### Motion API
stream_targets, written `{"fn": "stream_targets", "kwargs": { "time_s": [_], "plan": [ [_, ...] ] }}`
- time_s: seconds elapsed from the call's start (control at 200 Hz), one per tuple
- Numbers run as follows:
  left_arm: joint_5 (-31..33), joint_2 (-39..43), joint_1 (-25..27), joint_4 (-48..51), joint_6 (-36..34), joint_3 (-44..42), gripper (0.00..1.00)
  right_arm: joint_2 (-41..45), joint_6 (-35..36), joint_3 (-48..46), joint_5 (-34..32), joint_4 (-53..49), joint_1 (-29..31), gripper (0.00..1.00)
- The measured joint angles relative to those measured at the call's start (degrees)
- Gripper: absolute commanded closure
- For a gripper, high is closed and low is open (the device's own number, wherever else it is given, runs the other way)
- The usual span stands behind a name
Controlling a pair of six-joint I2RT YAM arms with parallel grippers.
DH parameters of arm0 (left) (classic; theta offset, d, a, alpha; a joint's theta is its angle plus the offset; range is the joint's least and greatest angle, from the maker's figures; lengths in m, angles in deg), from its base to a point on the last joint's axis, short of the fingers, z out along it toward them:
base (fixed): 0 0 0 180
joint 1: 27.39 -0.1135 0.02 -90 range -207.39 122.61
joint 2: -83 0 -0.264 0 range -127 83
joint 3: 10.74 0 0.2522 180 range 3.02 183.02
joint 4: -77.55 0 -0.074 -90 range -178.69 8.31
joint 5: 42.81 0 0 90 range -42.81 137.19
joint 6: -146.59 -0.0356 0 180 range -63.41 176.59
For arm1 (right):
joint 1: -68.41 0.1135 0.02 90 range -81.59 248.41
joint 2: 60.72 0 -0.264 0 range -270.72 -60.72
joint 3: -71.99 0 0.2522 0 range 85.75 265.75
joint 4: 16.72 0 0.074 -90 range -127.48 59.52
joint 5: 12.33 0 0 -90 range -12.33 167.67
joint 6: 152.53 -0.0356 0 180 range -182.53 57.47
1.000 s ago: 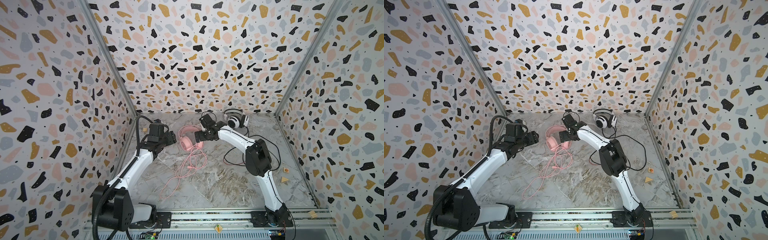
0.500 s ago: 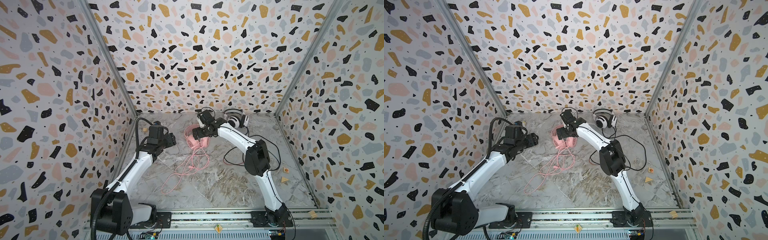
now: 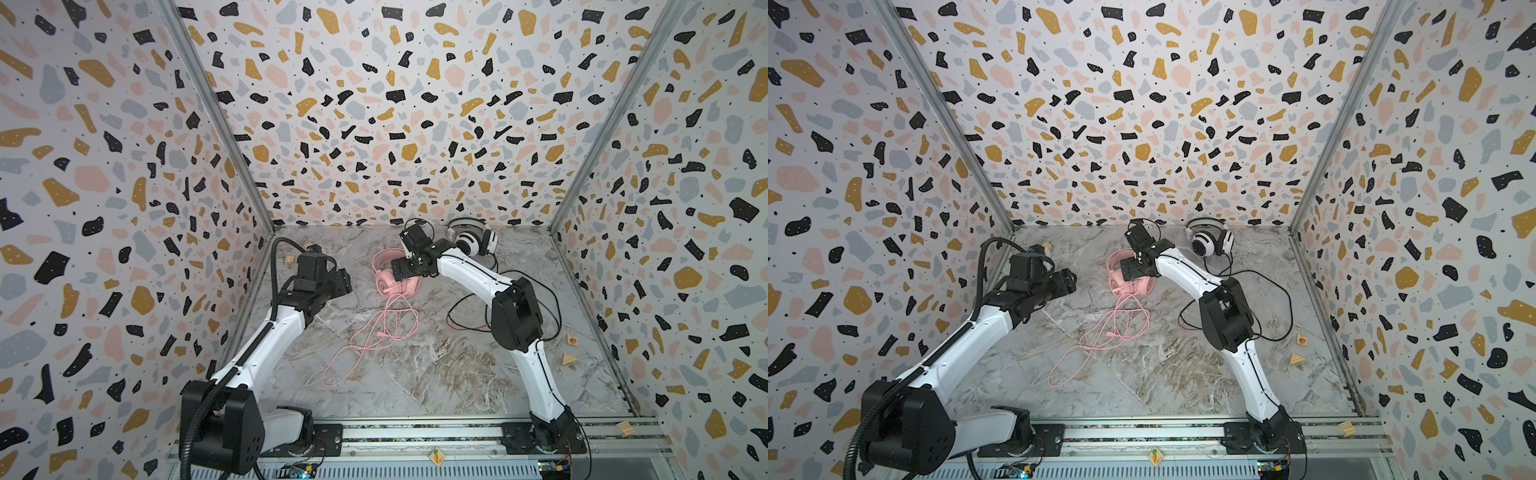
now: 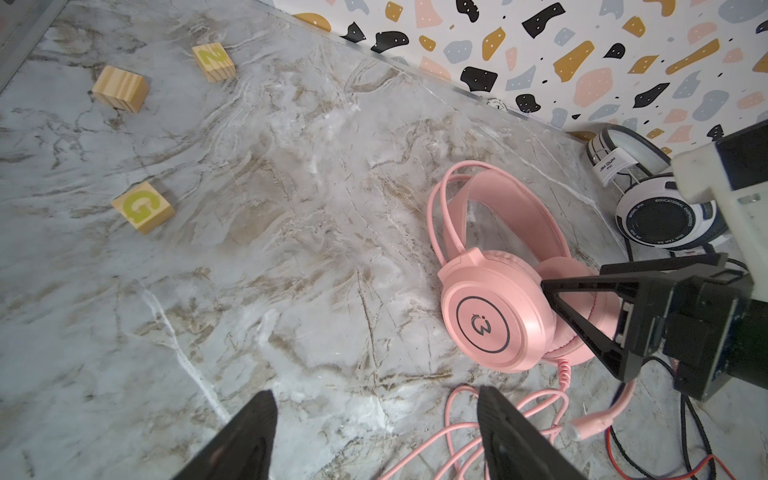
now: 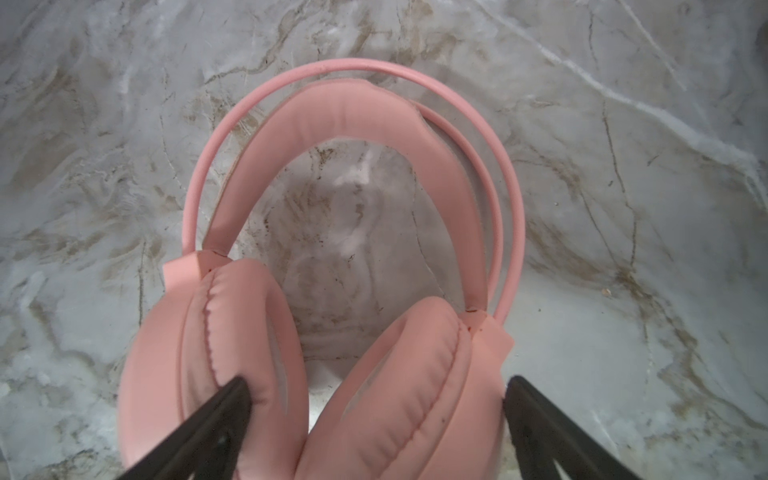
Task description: Wrap the headphones
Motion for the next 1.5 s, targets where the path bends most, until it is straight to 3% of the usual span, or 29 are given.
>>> {"fn": "stream_targets", "kwargs": {
  "time_s": [0.451,0.926,1.046,1.287,1.502],
  "plan": [
    [0.0,0.0,0.0,0.0,-0.5,0.1,0.23,3.7,-3.1,-5.3,-2.2,-0.5,0.1,0.02],
    [-0.1,0.0,0.0,0.0,-0.9,0.0,0.23,-5.5,-4.7,-0.5,-1.0,-0.3,1.1,0.04],
    [-0.1,0.0,0.0,0.0,-0.9,0.0,0.23,-7.0,-4.5,1.8,-0.5,-0.5,0.9,0.11],
    [0.0,0.0,0.0,0.0,-1.2,0.0,0.23,-1.9,-2.9,-5.2,-0.9,1.4,0.9,0.44],
    [-0.1,0.0,0.0,0.2,-1.5,0.0,0.23,10.9,2.8,-19.8,-2.2,6.2,0.9,0.49]
  ]
}}
